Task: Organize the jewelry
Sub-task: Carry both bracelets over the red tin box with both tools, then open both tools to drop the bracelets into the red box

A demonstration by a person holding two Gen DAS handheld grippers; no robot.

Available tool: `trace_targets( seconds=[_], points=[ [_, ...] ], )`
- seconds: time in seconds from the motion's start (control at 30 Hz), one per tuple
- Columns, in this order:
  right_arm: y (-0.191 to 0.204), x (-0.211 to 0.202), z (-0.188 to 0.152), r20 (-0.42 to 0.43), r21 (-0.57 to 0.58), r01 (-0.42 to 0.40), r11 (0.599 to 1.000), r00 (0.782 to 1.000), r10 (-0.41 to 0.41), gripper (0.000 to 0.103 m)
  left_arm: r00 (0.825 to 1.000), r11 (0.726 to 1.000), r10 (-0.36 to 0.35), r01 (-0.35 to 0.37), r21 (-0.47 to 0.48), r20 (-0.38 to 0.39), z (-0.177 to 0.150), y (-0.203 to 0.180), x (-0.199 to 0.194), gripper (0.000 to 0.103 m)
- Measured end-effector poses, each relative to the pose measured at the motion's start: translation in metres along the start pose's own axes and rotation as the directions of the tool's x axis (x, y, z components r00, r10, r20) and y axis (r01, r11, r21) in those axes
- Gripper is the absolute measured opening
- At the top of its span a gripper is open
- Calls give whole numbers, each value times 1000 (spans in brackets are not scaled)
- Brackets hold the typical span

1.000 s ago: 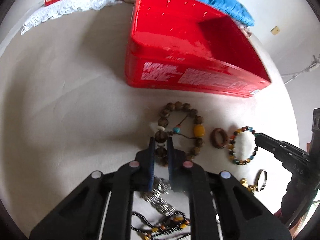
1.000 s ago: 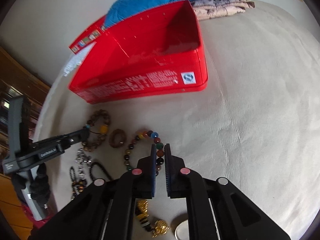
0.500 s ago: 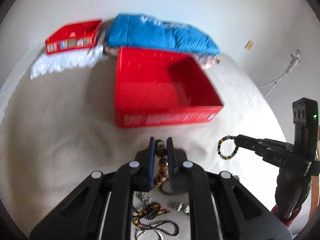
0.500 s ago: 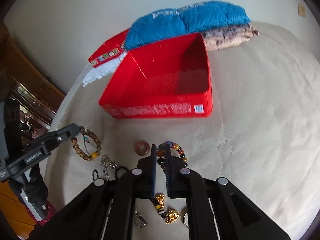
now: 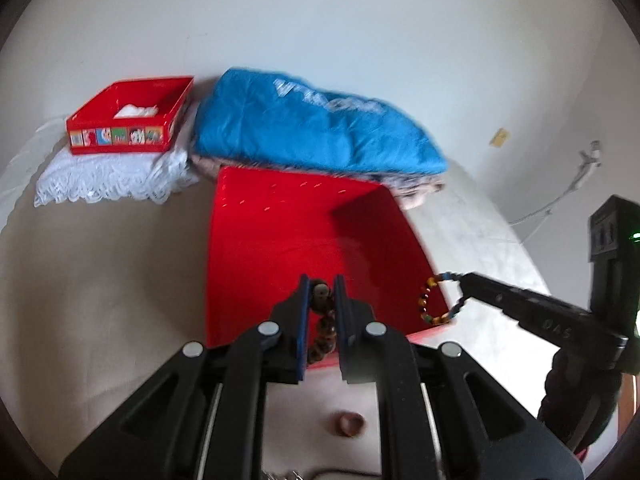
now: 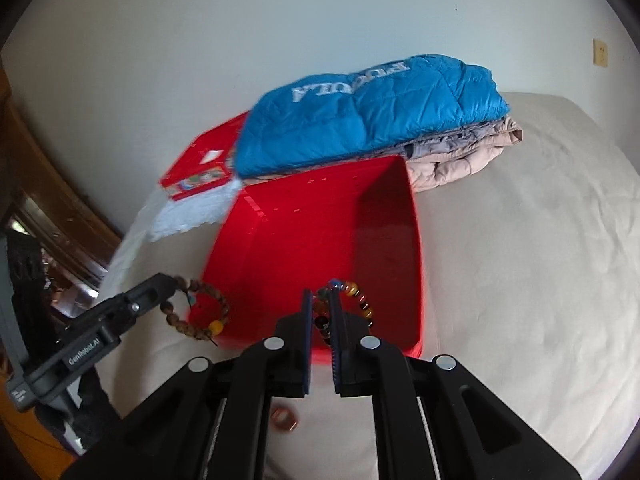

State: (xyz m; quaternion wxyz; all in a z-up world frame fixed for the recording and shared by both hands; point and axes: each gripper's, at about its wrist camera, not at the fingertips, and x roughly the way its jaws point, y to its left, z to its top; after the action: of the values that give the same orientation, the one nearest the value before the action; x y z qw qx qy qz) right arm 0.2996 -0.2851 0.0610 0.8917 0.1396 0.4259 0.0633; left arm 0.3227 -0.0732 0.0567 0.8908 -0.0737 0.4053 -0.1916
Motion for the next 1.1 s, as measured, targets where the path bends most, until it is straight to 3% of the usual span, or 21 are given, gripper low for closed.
trace_targets(
  seconds=[0.17,0.57,0.7,0.9,1.1],
  points=[
    [-1,36,3,-33,-32,23,999,999,-25,7,1000,1000,0,0,-5,-10,5,17,30,10],
    [-9,62,-3,-80,-34,53,998,995,-56,9,997,999,37,-38,-16,-74,-2,31,57,12],
    [-6,59,-3,-70,-49,71,996,995,-74,15,997,999,49,-50,-3,-62,-2,28,50,27],
    [-4,46,-3,-50,-46,51,998,997,-53,15,997,998,61,-61,9,-45,-3,18,36,40],
    [-6,24,-3,-32,-13,25,1000,999,-25,15,997,996,78,-77,41,-29,-8,-2,8,47]
  ],
)
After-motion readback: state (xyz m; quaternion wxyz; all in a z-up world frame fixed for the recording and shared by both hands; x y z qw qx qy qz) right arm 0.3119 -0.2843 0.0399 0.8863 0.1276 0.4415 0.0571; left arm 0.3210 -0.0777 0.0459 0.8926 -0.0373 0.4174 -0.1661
